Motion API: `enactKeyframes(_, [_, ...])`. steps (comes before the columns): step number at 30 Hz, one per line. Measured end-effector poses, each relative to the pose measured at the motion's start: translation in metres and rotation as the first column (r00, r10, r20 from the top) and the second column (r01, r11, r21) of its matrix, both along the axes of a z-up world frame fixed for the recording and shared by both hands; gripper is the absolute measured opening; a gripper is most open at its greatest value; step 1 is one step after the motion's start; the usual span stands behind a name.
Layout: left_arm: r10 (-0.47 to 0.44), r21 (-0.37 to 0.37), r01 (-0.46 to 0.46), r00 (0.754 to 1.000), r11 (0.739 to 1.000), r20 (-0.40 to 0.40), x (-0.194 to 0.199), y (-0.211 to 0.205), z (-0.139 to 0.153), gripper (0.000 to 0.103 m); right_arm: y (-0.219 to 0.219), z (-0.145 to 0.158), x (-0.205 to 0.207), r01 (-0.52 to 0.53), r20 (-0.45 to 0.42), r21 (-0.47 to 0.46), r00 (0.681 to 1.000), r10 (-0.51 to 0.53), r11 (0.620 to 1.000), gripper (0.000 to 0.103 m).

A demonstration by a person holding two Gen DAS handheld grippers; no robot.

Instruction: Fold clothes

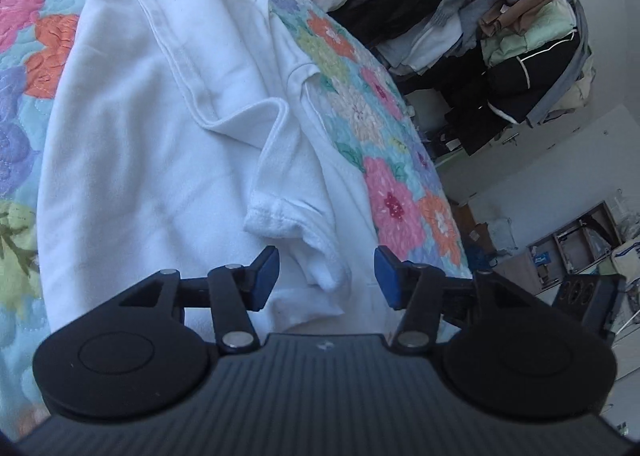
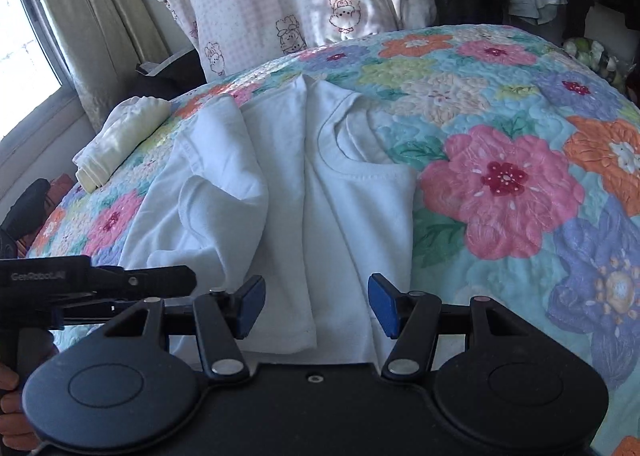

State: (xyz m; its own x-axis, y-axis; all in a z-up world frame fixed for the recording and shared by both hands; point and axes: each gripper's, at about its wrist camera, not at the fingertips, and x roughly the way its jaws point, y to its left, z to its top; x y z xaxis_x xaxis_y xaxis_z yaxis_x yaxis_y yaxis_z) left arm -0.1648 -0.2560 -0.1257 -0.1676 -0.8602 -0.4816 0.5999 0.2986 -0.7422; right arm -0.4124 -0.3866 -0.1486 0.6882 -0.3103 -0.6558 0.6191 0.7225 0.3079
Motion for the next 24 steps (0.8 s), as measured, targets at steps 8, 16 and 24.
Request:
enactKeyframes(8, [0.203, 0.246, -0.206, 0.978, 0.947, 0.038, 0.037, 0.028, -0.029, 0.064, 0.042, 0.024, 0.037, -0.227, -0.009, -0.162, 0.973, 0.229, 0.960, 0.068])
enactKeyframes(16, [0.214, 0.289, -0.202, 0.977, 0.936, -0.009, 0.040, 0.035, -0.045, 0.063, 0.062, -0.017, 0.105, -0.299, -0.297, -0.387, 0.936, 0.189, 0.872, 0.018])
enactKeyframes(24, [0.242, 0.296, -0.226, 0.970, 0.928, -0.019, 0.040, 0.037, -0.047, 0.063, 0.032, -0.005, 0.024, -0.032, -0.150, -0.381, 0.988, -0.027, 0.924, 0.015])
